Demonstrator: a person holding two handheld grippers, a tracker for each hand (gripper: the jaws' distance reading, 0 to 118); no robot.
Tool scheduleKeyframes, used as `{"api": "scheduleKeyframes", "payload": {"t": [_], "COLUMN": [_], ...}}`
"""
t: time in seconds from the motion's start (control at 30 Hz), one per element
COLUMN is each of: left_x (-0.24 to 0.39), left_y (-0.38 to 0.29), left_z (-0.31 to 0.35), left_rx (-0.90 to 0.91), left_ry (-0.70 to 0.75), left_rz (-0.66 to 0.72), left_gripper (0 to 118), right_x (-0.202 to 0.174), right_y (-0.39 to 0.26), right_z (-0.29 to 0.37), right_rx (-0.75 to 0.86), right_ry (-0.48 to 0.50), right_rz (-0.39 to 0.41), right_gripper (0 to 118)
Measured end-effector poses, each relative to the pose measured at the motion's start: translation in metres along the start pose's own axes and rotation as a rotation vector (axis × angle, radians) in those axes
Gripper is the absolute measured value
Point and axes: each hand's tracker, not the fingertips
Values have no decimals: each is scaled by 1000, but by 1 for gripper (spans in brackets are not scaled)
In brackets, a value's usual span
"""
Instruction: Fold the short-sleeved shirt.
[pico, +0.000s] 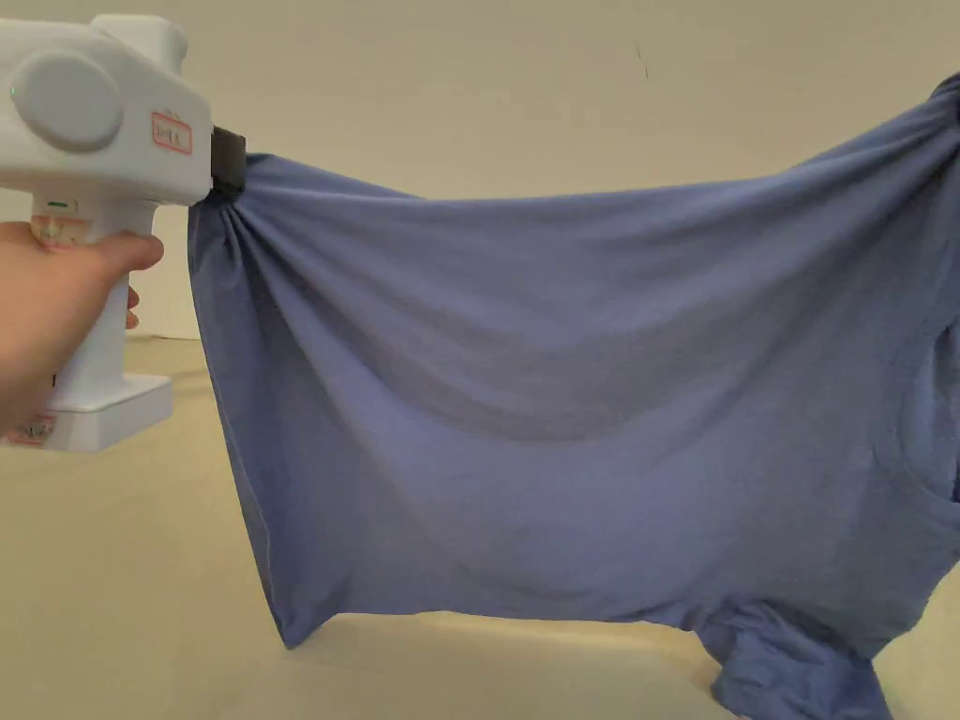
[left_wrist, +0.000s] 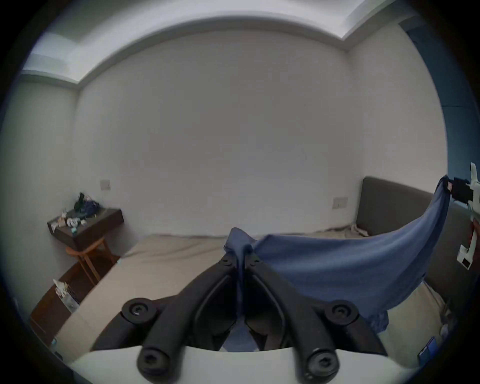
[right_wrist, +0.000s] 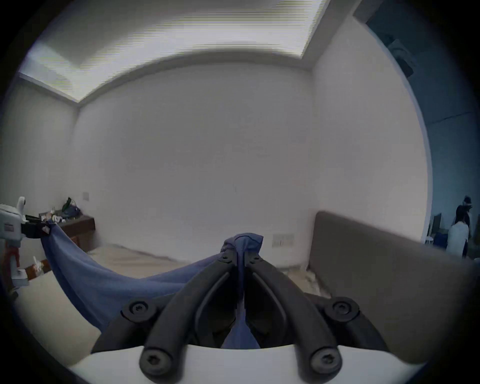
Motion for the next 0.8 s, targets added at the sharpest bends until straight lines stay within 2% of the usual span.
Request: {"api": "scheduleKeyframes", "payload": {"t": [0.07, 0.17, 0.3, 0.37, 0.53, 0.73, 0.8], "left_x": [4, 12, 18, 21, 21, 34, 38], "left_y": [-37, -75, -98, -101, -130, -231, -265], "left_z": [-25, -61, -70, -66, -23, 64, 95], "left_rx": [-55, -190, -211, -187, -179, -236, -285], "left_ry": [-8, -28, -59, -44, -95, -70, -104], "left_rz": [13, -7, 49, 24, 11, 21, 54], "left_gripper": [1, 1, 1, 1, 1, 1, 1], "right_x": [-1, -6, -6, -6, -7, -10, -8], "right_y": [-44, -90, -109, -113, -145, -246, -284], "right_z": [-18, -37, -44, -42, 2, 103, 144], "right_rx": [-48, -110, -132, -139, -188, -340, -381], "right_ry": [5, -13, 9, 14, 42, 52, 49], "right_rz": [-8, 26, -16, -19, -40, -81, -101], "right_gripper": [6, 6, 6, 6, 6, 6, 6]}}
